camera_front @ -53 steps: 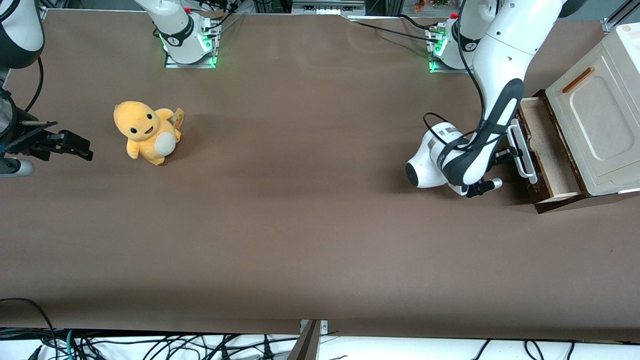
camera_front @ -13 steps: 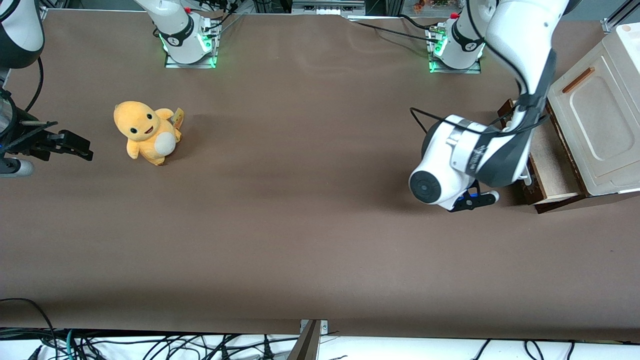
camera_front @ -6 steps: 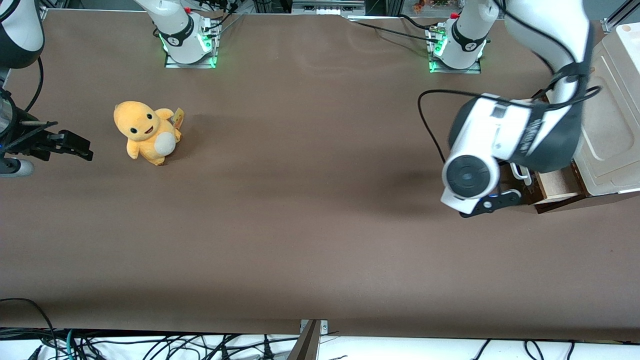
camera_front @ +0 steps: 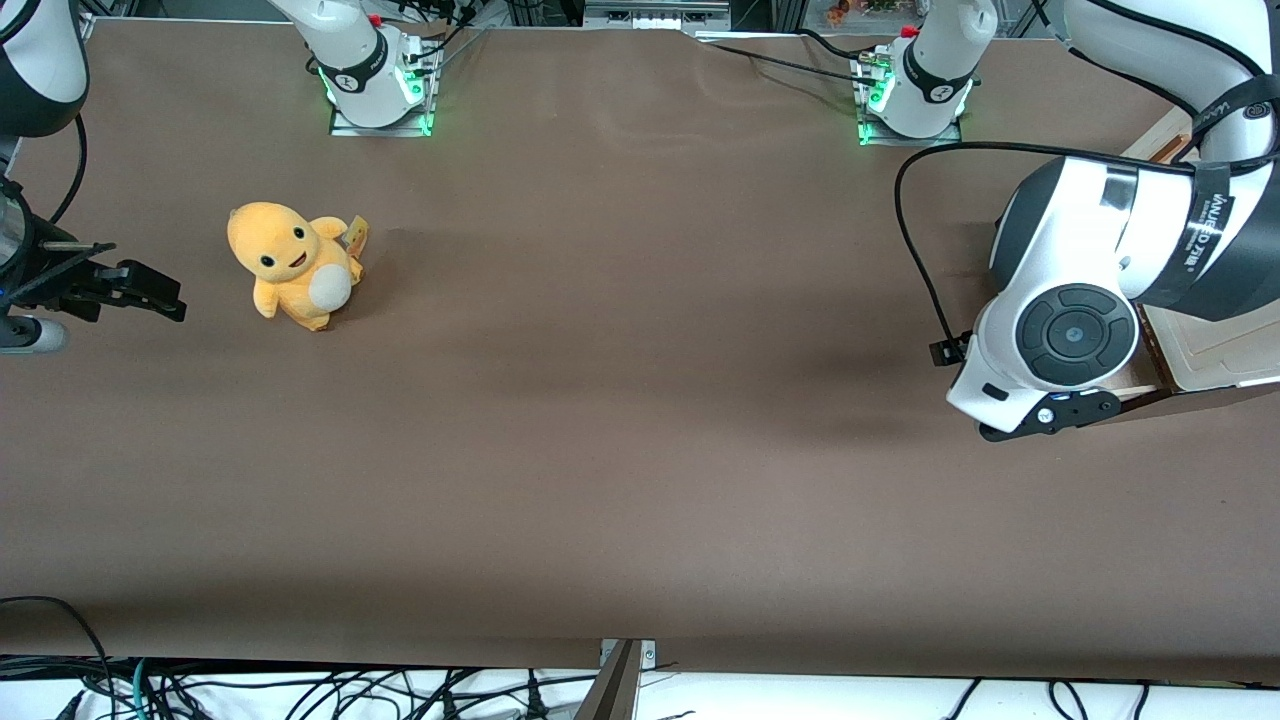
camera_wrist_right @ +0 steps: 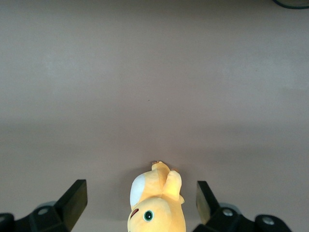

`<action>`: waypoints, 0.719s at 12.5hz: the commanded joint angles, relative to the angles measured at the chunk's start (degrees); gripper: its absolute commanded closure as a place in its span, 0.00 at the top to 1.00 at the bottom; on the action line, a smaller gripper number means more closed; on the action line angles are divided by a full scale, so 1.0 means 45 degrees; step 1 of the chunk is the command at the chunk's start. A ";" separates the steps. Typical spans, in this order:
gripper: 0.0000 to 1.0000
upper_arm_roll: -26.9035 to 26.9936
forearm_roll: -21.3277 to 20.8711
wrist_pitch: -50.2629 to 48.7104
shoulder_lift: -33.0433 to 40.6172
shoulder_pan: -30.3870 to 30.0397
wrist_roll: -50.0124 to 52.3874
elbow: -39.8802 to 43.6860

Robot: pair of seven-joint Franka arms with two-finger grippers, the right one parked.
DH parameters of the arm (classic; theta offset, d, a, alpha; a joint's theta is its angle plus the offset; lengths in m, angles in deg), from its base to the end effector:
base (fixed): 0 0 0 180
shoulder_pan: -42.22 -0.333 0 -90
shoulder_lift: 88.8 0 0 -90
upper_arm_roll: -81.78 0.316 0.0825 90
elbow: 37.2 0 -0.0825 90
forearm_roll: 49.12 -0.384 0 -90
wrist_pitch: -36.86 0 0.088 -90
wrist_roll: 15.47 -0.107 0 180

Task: Open lower drawer with left arm only
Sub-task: 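Open the left gripper and back it away from the handle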

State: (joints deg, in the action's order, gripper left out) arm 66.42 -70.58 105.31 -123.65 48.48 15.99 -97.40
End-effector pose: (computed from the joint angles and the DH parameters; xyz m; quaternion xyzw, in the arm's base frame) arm 0.6537 -0.1509 0.4699 -0.9622 -0.1171 0.1513 0.1937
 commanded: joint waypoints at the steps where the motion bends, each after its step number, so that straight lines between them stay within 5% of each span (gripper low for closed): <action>1: 1.00 0.0092 0.0258 -0.0289 0.0108 0.0093 -0.0272 0.0115; 6: 1.00 0.0305 0.0258 -0.0037 0.0437 0.0015 -0.0562 0.0116; 9: 1.00 0.0520 0.1073 0.0451 0.0868 -0.0569 -0.2160 0.0057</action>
State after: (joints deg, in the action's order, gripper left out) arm 67.65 -69.52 106.14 -121.98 47.59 11.01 -96.77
